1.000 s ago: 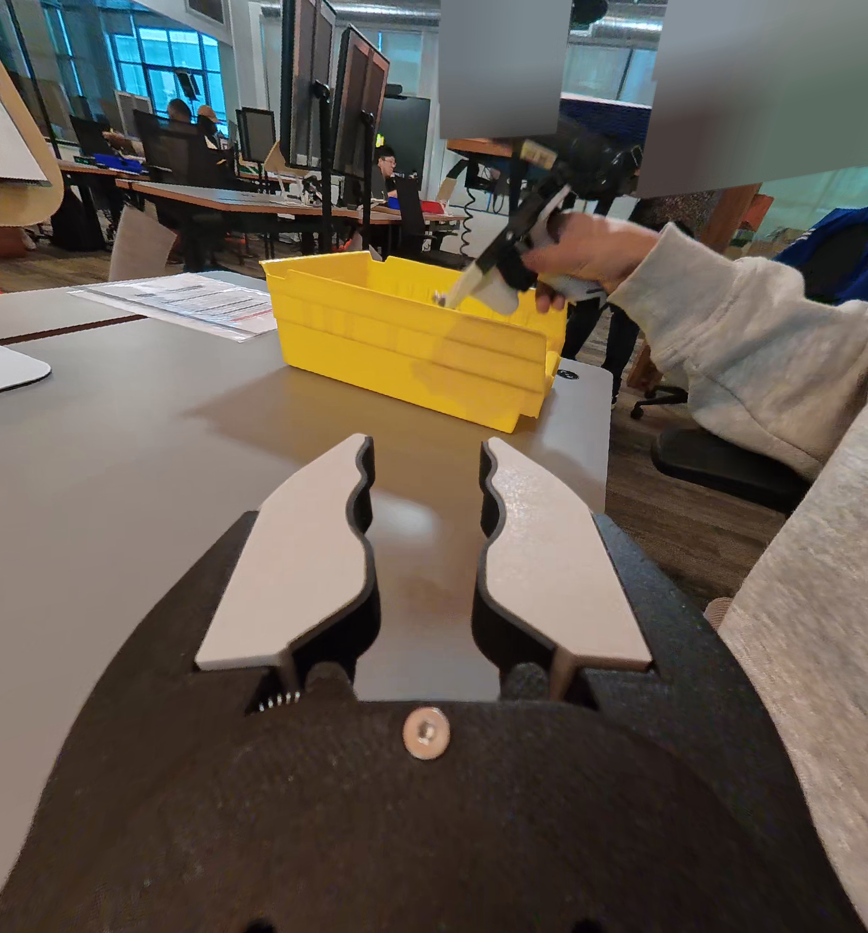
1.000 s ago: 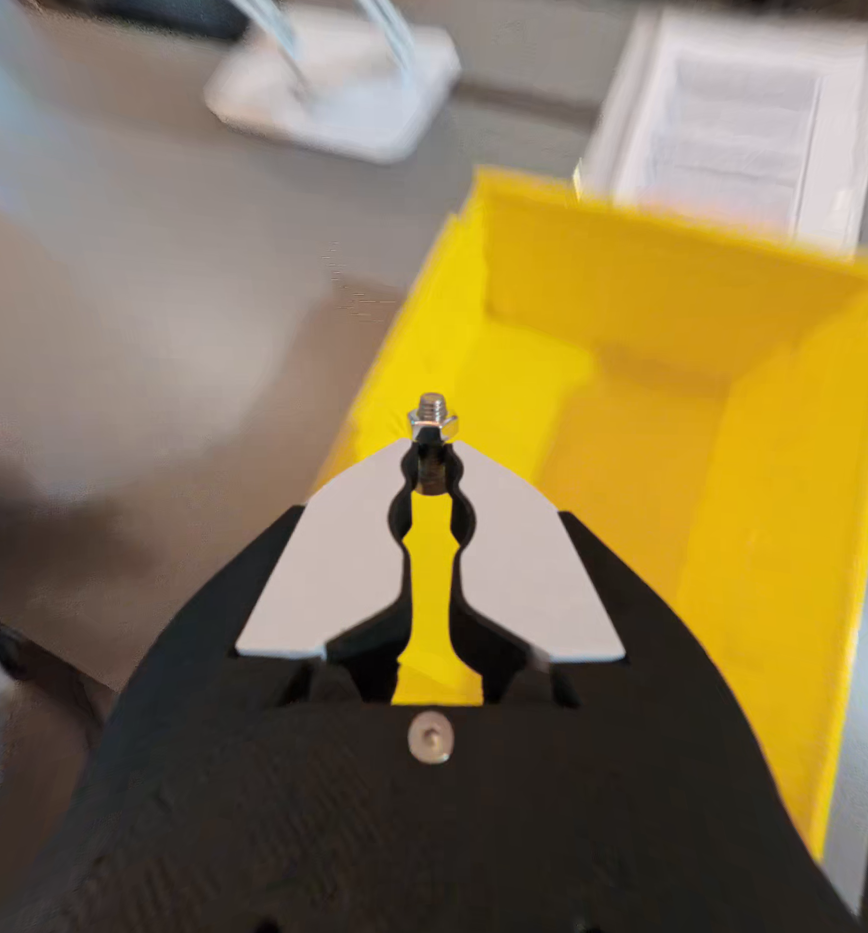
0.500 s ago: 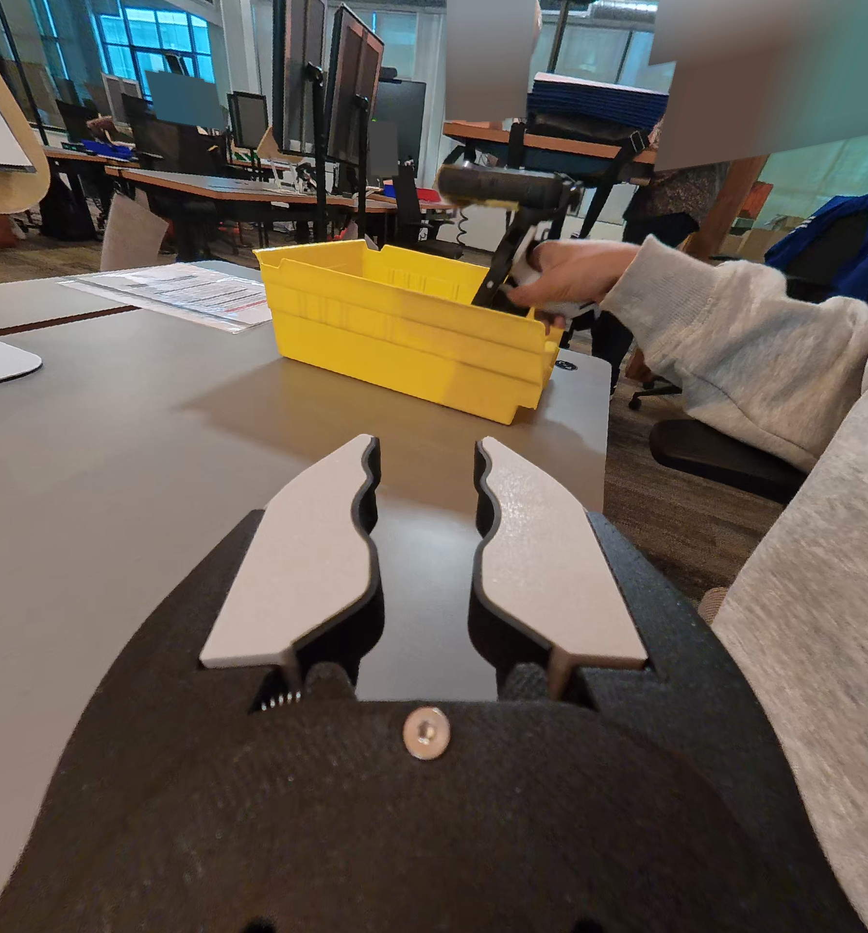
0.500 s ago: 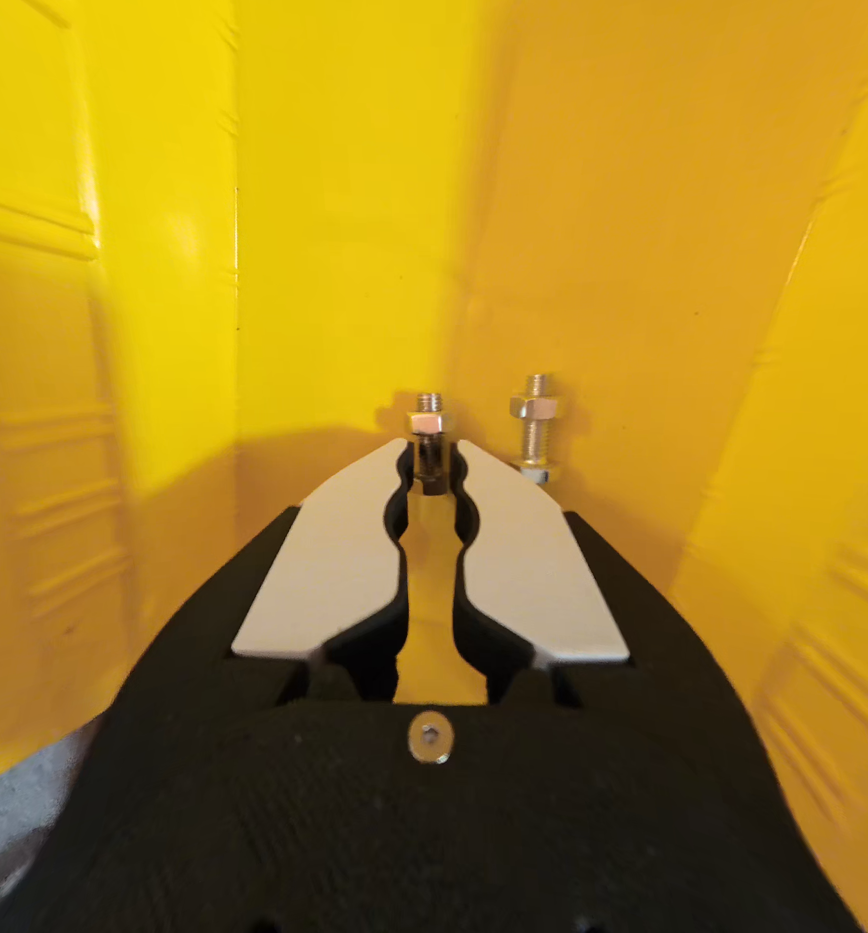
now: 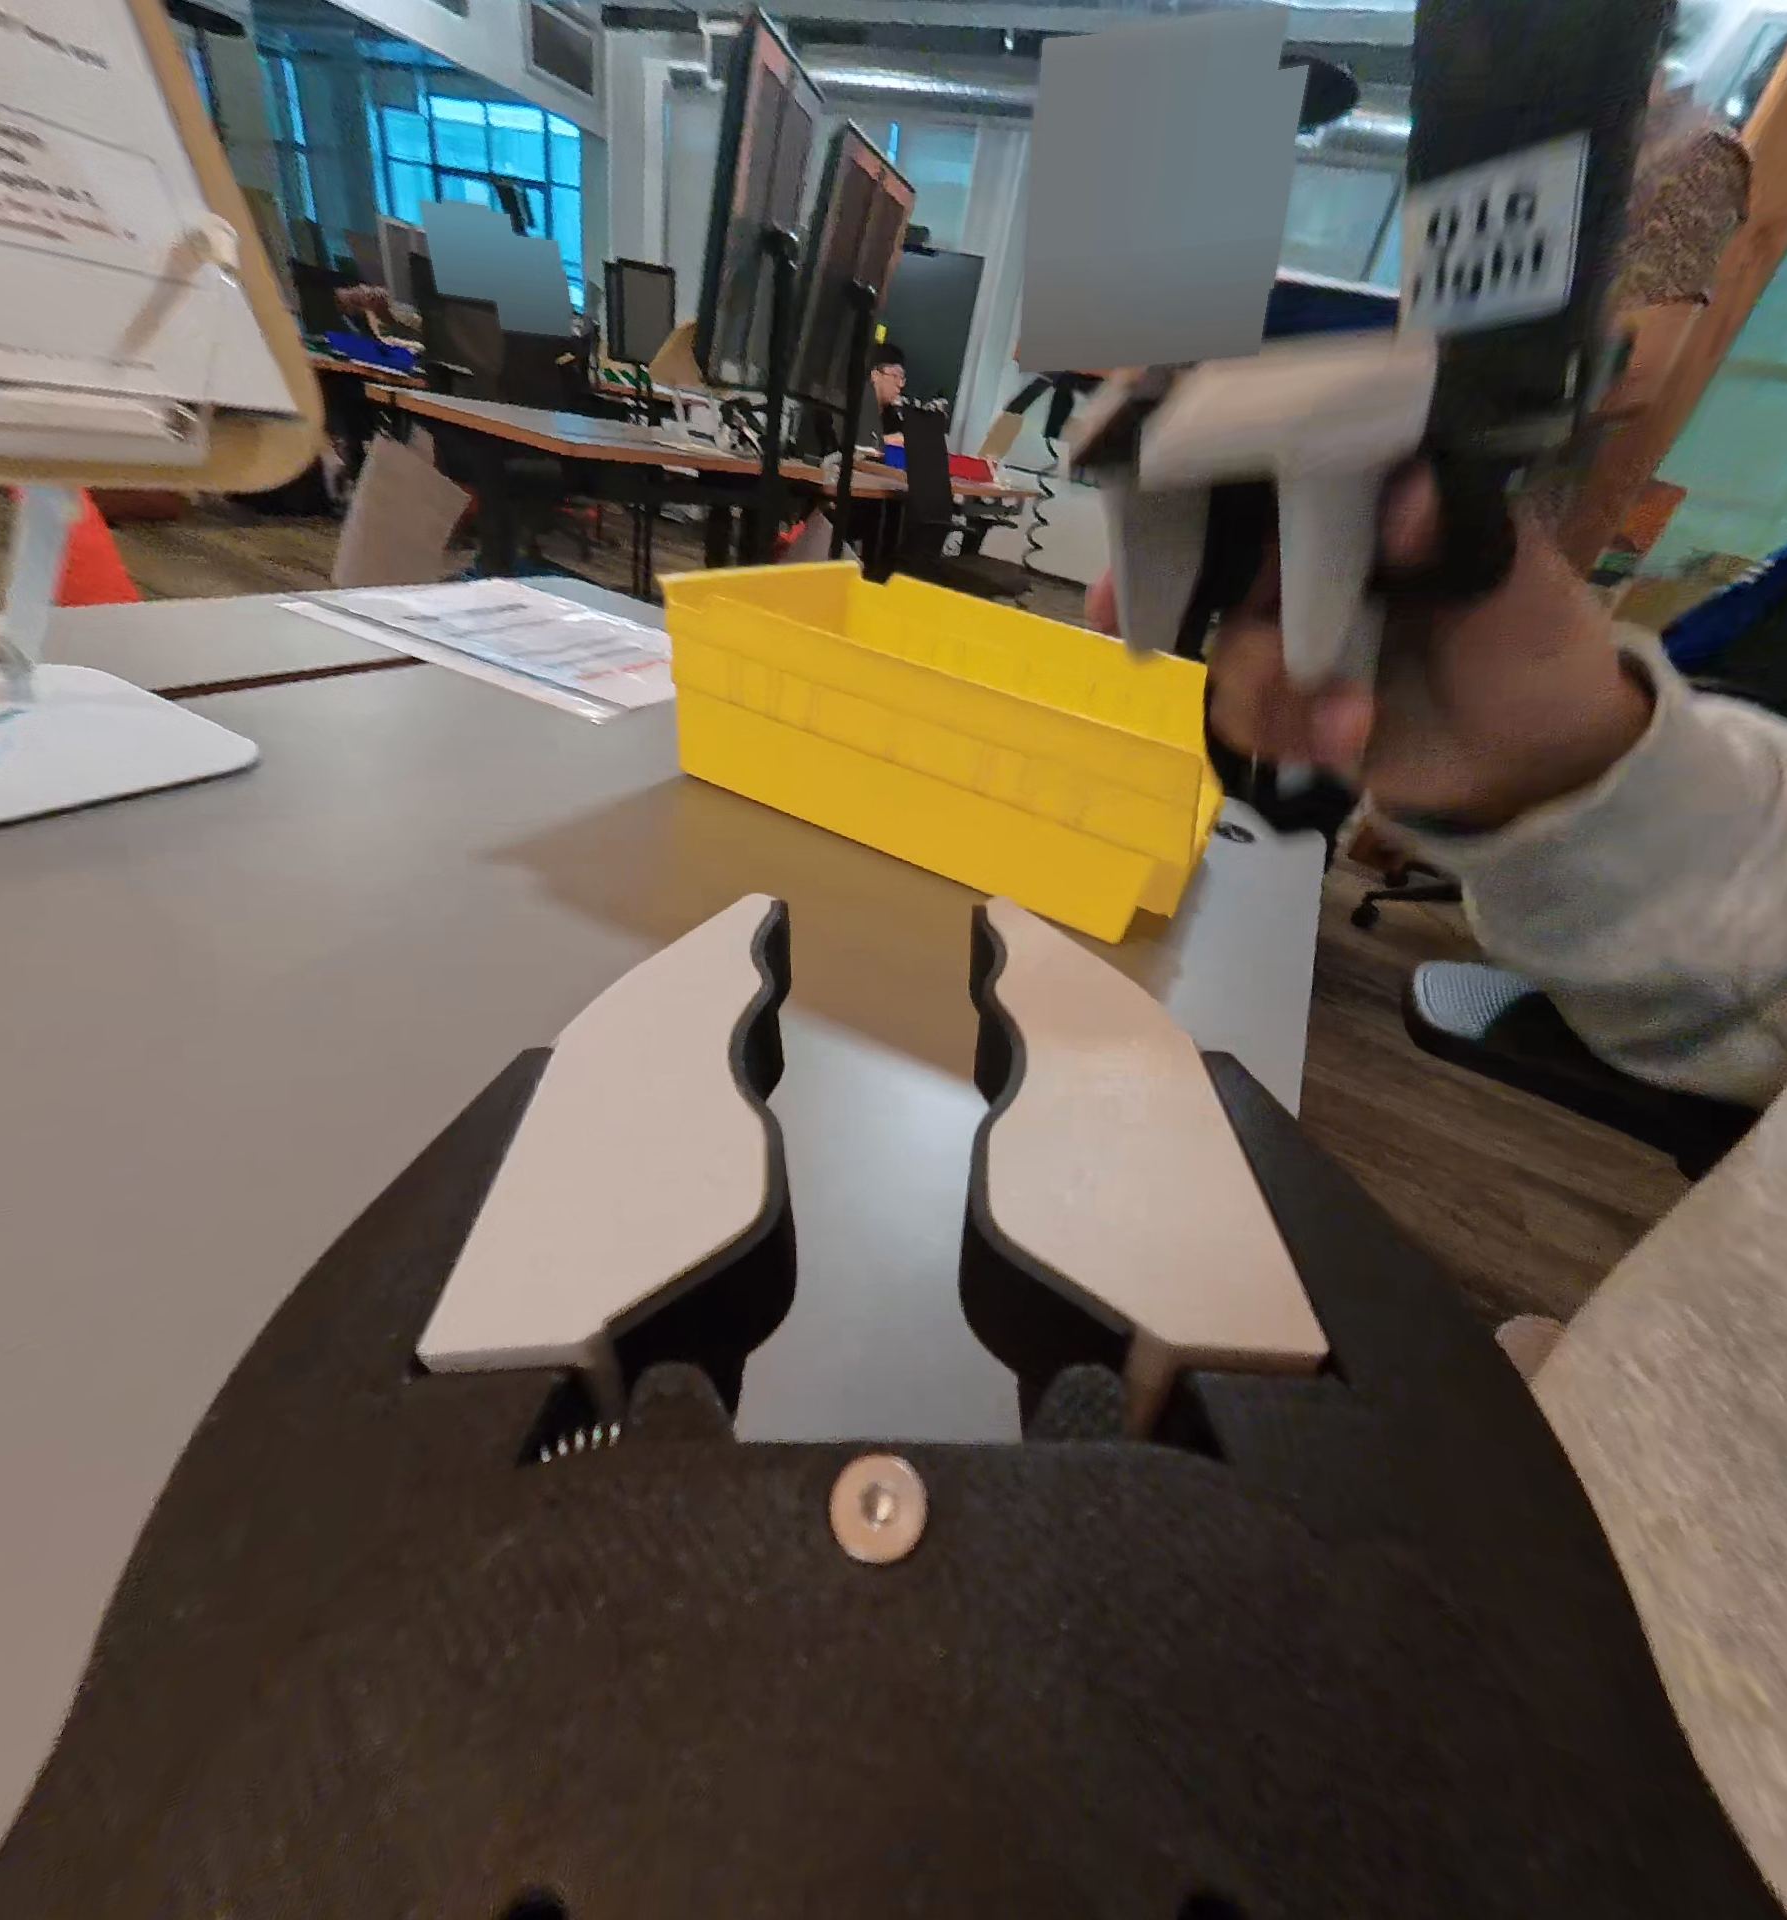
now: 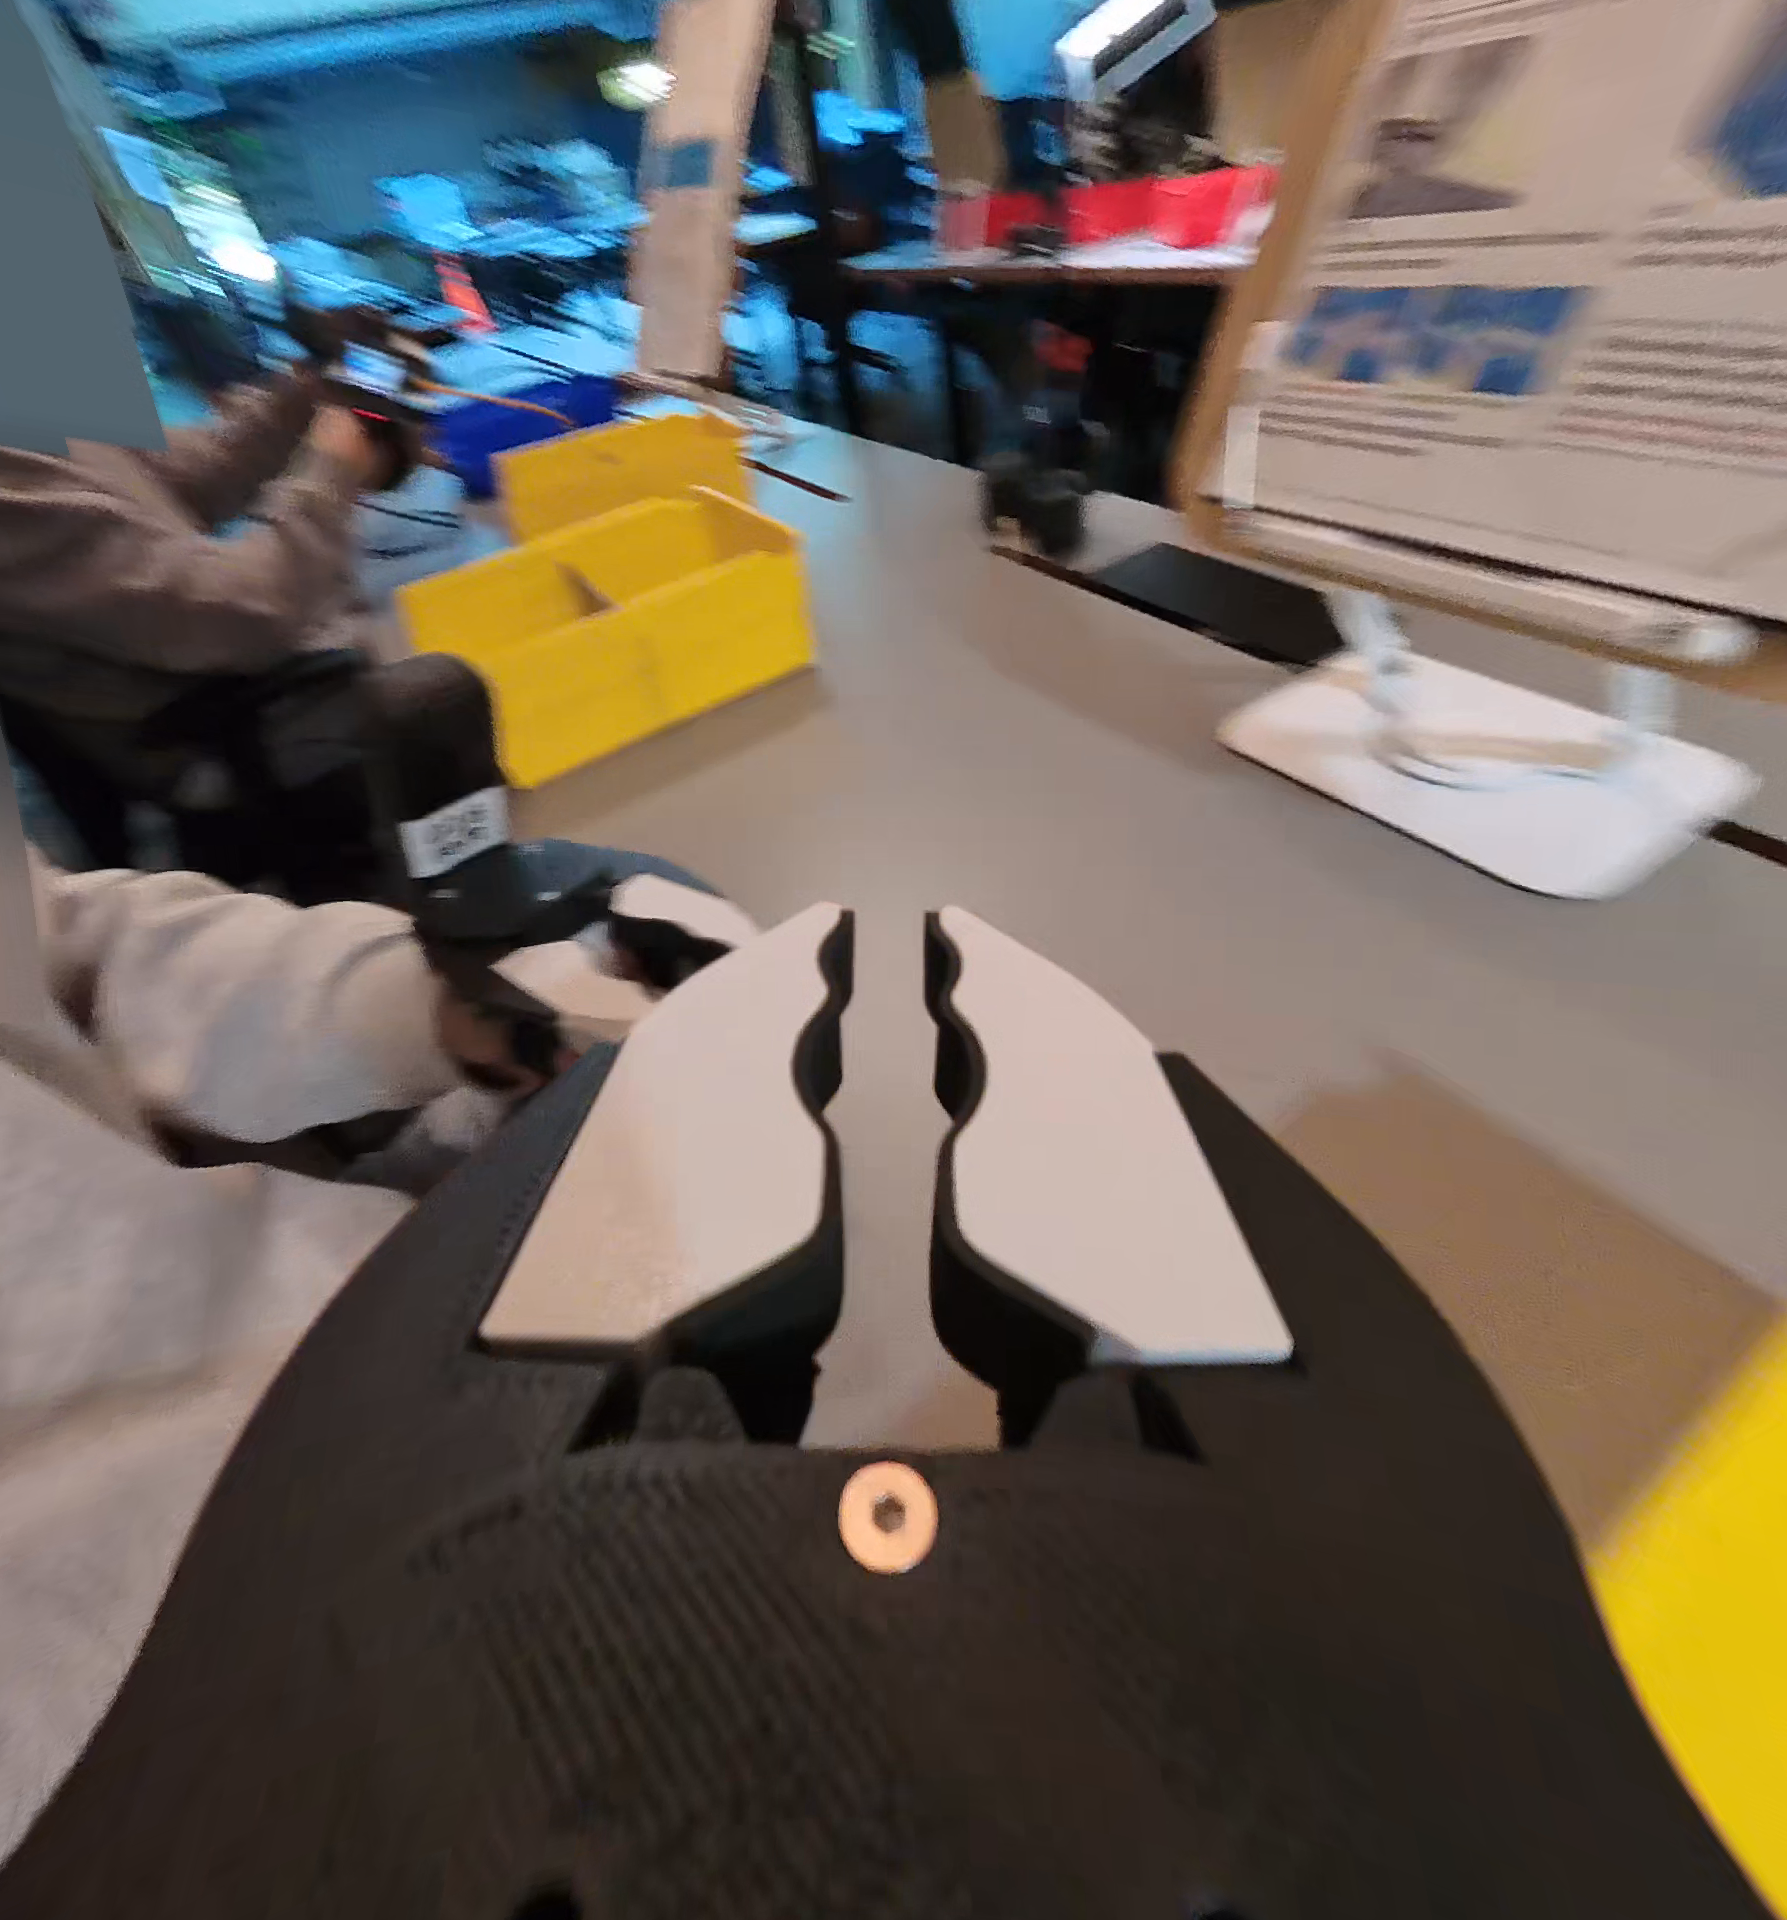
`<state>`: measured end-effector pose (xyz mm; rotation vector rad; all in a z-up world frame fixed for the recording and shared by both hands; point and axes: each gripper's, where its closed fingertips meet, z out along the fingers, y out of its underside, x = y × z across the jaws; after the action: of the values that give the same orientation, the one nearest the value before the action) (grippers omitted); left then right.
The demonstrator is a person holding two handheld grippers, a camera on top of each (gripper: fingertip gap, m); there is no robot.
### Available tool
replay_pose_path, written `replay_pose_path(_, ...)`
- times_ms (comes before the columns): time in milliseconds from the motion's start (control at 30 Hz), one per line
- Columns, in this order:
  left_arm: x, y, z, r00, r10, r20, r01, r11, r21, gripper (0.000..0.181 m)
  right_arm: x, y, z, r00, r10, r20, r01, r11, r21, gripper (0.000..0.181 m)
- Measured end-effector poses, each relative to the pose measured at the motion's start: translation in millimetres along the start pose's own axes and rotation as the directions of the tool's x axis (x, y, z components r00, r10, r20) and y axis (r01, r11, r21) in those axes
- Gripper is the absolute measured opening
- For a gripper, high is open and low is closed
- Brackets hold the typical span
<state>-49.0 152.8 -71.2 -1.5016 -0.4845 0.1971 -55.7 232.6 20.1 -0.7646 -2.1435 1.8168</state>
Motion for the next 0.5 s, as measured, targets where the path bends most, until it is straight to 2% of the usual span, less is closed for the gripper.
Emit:
replay_pose_path(67,-11,-16,-9,0.999,-0.009,0.034,0.008,0.999,0.034,0.033,-26,19,32,0.994,0.01,0.109,-0.011,1.0,0.011,0.013)
replay_pose_path(133,-27,-38,-25,0.996,-0.026,0.087,0.019,0.996,0.083,0.032,-41,53,61,0.99,0.033,0.14,-0.026,0.998,-0.051,0.01)
replay_pose_path(200,-51,-62,-48,0.985,-0.018,0.17,-0.001,0.994,0.109,0.03,-52,88,84,0.985,0.07,0.157,-0.051,0.991,-0.12,0.008)
replay_pose_path(267,-78,-88,-78,0.967,0.032,0.254,-0.06,0.993,0.102,0.03,-70,109,97,0.968,0.11,0.227,-0.078,0.986,-0.145,0.01)
replay_pose_path(333,-109,-106,-116,0.933,0.119,0.34,-0.134,0.991,0.02,0.03,-81,119,103,0.958,0.11,0.266,-0.067,0.984,-0.165,0.013)
replay_pose_path(400,-155,-120,-161,0.851,0.228,0.473,-0.195,0.974,-0.119,0.028,-86,121,105,0.955,0.08,0.286,-0.038,0.988,-0.147,0.012)
replay_pose_path(433,-181,-123,-185,0.808,0.274,0.522,-0.19,0.959,-0.21,0.028,-87,121,106,0.953,0.069,0.295,-0.029,0.99,-0.139,0.012)
replay_pose_path(500,-235,-117,-232,0.761,0.302,0.574,-0.069,0.918,-0.392,0.029,-88,123,109,0.952,0.063,0.301,-0.022,0.99,-0.14,0.012)
